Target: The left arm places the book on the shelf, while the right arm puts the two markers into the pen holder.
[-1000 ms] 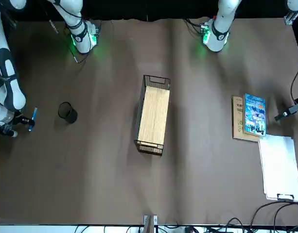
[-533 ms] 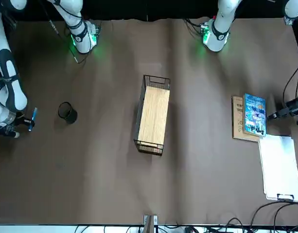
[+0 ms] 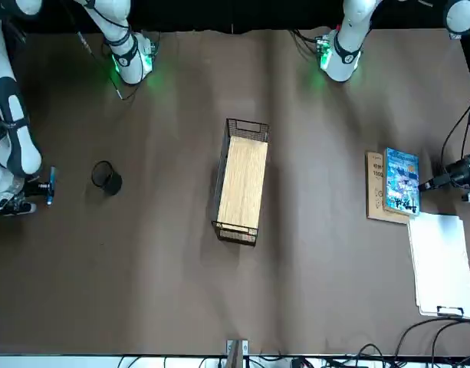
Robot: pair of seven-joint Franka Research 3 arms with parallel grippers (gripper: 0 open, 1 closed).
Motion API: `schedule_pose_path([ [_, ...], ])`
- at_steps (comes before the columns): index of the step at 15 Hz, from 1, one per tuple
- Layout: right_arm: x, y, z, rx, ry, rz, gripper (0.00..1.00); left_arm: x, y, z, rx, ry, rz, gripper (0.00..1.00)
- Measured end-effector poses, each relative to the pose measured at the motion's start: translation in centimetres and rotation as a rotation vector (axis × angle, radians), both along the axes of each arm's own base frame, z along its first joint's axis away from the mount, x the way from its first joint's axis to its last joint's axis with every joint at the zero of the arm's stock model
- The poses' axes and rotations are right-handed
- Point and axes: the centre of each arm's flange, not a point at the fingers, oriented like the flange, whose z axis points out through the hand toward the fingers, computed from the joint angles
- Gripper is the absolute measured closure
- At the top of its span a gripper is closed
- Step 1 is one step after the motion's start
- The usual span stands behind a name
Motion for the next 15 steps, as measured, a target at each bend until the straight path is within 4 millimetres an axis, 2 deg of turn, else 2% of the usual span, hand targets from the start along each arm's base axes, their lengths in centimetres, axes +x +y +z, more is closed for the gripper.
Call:
schedule_pose_path([
  [1,0.3,0.5,0.5,0.029,0.019,0.067,0.83,0.0,0.0,-0.1,-0.001,0.001,0.0,0.04],
  [2,1.0,1.4,1.4,0.069,0.029,0.12,0.83,0.0,0.0,-0.2,-0.002,0.002,0.0,0.12],
  [3,1.8,2.5,2.9,0.13,0.024,0.153,0.83,0.0,-0.2,-0.3,-0.003,0.003,-0.002,0.23],
  [5,3.0,5.0,6.7,0.283,-0.007,0.205,0.83,0.3,-0.6,-0.5,-0.006,0.005,-0.009,0.27],
  [6,3.1,6.0,8.7,0.375,-0.024,0.233,0.83,0.4,-0.8,-0.6,-0.006,0.005,-0.012,0.3],
  [8,2.8,7.7,12.0,0.577,-0.064,0.287,0.83,0.4,-0.8,-0.7,-0.005,0.007,-0.013,0.5],
  [9,2.5,8.3,13.2,0.673,-0.087,0.306,0.83,0.4,-0.8,-0.8,-0.005,0.007,-0.013,0.54],
  [10,2.3,8.6,14.0,0.754,-0.111,0.321,0.83,0.4,-0.8,-0.8,-0.004,0.007,-0.012,0.55],
  [12,1.8,9.1,14.7,0.9,-0.163,0.339,0.83,0.4,-0.6,-0.7,-0.009,0.008,-0.007,0.71],
  [15,1.1,9.5,15.1,1.078,-0.261,0.382,0.83,0.5,-0.2,-0.1,-0.011,0.014,0.004,0.74],
])
